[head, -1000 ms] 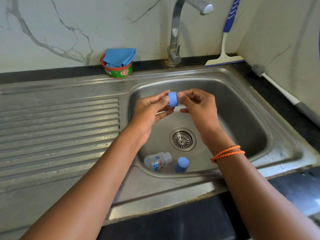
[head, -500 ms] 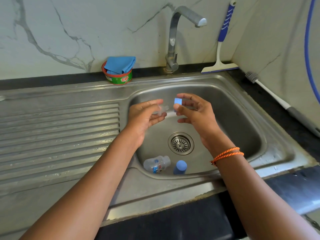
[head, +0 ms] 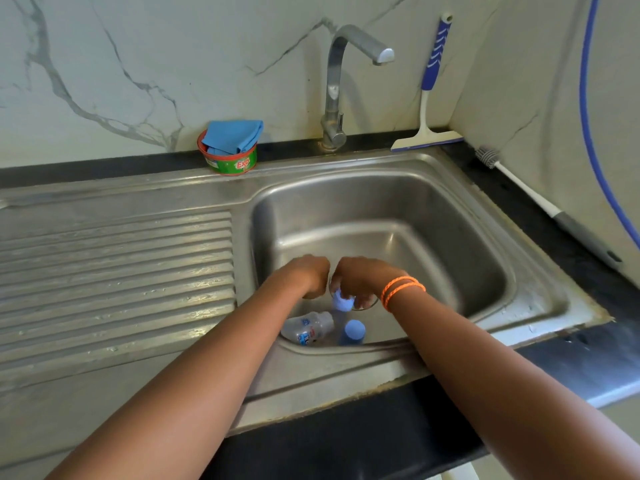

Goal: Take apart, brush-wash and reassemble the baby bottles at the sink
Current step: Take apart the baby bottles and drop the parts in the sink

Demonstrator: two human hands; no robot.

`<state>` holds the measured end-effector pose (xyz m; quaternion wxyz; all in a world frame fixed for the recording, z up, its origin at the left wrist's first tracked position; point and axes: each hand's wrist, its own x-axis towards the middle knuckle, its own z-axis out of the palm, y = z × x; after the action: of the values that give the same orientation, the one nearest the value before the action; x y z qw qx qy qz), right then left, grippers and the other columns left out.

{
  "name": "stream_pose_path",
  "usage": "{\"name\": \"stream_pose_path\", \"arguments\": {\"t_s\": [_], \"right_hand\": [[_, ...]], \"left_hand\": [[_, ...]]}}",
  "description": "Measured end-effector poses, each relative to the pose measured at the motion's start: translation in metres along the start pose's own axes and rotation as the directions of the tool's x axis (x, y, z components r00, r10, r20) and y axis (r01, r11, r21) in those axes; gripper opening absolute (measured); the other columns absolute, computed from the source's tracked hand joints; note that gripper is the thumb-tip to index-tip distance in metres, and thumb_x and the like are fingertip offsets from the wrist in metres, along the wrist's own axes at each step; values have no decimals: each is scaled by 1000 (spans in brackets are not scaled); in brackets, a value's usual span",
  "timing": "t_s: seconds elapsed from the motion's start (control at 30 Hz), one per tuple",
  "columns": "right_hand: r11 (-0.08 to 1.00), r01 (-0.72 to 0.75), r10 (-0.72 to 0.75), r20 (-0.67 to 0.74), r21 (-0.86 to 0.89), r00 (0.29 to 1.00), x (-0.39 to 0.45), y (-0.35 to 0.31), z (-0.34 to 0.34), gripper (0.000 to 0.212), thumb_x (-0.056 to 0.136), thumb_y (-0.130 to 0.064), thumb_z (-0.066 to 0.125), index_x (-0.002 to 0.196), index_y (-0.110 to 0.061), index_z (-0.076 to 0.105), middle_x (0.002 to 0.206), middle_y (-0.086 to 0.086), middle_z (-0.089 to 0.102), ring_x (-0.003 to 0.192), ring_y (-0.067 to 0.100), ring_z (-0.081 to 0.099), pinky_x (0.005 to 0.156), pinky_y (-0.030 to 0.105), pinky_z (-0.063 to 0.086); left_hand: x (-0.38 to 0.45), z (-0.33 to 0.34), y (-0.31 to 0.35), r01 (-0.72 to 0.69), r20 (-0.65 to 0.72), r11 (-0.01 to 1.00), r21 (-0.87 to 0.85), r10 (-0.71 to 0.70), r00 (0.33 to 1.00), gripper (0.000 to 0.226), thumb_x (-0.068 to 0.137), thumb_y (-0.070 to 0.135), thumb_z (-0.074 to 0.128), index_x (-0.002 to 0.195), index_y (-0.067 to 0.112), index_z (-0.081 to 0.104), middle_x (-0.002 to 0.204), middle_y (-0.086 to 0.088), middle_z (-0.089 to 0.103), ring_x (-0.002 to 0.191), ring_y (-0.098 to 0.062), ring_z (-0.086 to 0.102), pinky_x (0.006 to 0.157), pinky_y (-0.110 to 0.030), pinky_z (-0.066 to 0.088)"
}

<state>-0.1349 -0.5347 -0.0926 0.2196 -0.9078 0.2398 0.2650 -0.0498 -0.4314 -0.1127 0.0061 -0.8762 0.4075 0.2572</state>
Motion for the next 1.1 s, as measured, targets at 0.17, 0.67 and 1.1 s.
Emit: {"name": "stream_pose_path", "arguments": {"t_s": [0.17,0.67,1.1], "right_hand": [[997,2,4,67,-75,998,-7,2,7,43,104,-4,45,143,-13,59,136,13,65,113,31,72,60,30,50],[997,-15,25,136,-77,990,-7,2,0,42,104,-8,45,142,-14,62,137,12,65,114,28,73,60,27,51],[958,246,-144,-490,151,860,10,-9,-11,23,92,-30,54,96,-28,77,104,6,75,97,31,70,87,43,58]], "left_hand": [[-2,-2,10,3,181,999,53,-12,983,43,98,0,49,137,15,60,125,-10,67,100,-26,72,94,-40,59],[-2,-8,6,-14,159,998,59,4,987,44,97,14,66,140,23,63,124,-6,70,106,-27,70,97,-40,58],[-37,-46,-24,-61,-344,985,-162,1,939,32,99,34,56,129,40,66,122,3,72,108,-27,68,86,-39,55]]}}
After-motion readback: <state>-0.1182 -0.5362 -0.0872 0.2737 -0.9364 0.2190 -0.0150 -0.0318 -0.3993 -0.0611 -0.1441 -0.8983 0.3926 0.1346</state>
